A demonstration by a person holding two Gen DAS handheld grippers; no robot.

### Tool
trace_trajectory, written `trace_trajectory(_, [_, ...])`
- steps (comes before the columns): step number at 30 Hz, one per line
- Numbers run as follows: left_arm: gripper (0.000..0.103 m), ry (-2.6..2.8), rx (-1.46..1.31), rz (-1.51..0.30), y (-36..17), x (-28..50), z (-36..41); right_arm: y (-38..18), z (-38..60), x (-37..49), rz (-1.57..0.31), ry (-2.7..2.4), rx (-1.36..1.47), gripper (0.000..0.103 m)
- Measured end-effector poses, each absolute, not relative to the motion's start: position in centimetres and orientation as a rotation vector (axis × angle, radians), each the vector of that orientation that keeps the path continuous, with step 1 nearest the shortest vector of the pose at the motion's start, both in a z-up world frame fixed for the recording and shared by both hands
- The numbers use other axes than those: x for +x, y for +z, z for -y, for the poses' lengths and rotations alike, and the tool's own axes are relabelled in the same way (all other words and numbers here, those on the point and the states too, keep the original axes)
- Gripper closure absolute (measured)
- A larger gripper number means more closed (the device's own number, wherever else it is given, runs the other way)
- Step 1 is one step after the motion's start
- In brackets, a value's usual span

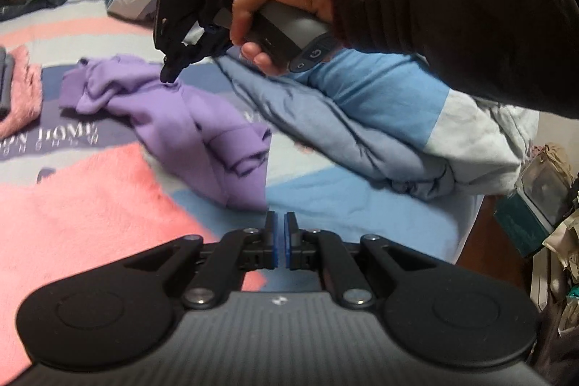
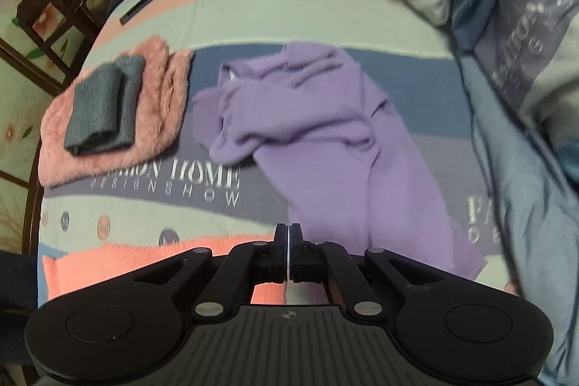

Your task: Fold towel

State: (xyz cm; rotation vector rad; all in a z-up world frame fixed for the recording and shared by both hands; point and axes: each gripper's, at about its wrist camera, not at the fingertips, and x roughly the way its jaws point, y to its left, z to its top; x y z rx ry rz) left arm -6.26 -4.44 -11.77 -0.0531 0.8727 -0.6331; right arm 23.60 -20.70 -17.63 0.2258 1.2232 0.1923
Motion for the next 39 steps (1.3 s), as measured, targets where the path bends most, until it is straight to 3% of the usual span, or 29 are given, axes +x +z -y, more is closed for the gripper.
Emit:
trace_trajectory(2, [0.095,-0.602,-0.026,-0.882,-12.7,-7.0,4.2,-19.1,20.3,23.0,-1.239,0.190,0.265,0.092])
trace_trajectory(4, [0.063,-0.571,0.000,-0.891,-13.6,-7.7,4.0,-21.0,20.0,22.5,-1.256,0.180,0.325,0.083])
trace_trajectory(6, [0.048,-0.539,0.030,-0.900,-14.5,-8.4,3.9,-22.6,19.6,22.2,-1.276,0.169,0.345,0.078])
trace_trajectory(8, [0.045,-0.510,0.138,-0.905,-16.0,-8.7,4.9,-23.5,19.1,21.9,-1.285,0.176,0.335,0.077])
trace_trajectory(12, [0.045,-0.513,0.339,-0.932,-19.5,-8.5,8.0,-24.2,18.8,21.8,-1.287,0.209,0.296,0.066])
trace_trajectory(16, [0.045,-0.507,0.476,-0.957,-22.3,-7.4,11.0,-24.8,19.9,22.0,-1.296,0.223,0.318,0.064])
trace_trajectory(24, [0.048,-0.617,0.734,-1.006,-26.7,-6.6,15.5,-25.5,22.1,21.8,-1.294,0.262,0.314,0.058])
trace_trajectory(26, [0.060,-0.588,0.719,-1.041,-27.5,-5.9,15.5,-25.6,22.1,21.8,-1.287,0.296,0.284,0.058])
trace_trajectory(28, [0.099,-0.562,0.708,-1.070,-28.0,-5.3,15.5,-25.7,22.1,21.9,-1.280,0.328,0.272,0.057])
trace_trajectory(31, [0.101,-0.552,0.678,-1.077,-27.9,-4.8,15.3,-26.4,22.4,22.4,-1.285,0.337,0.312,0.050])
trace_trajectory(39, [0.101,-0.544,0.582,-1.067,-26.5,-4.3,14.1,-29.5,22.3,24.4,-1.323,0.330,0.502,0.050])
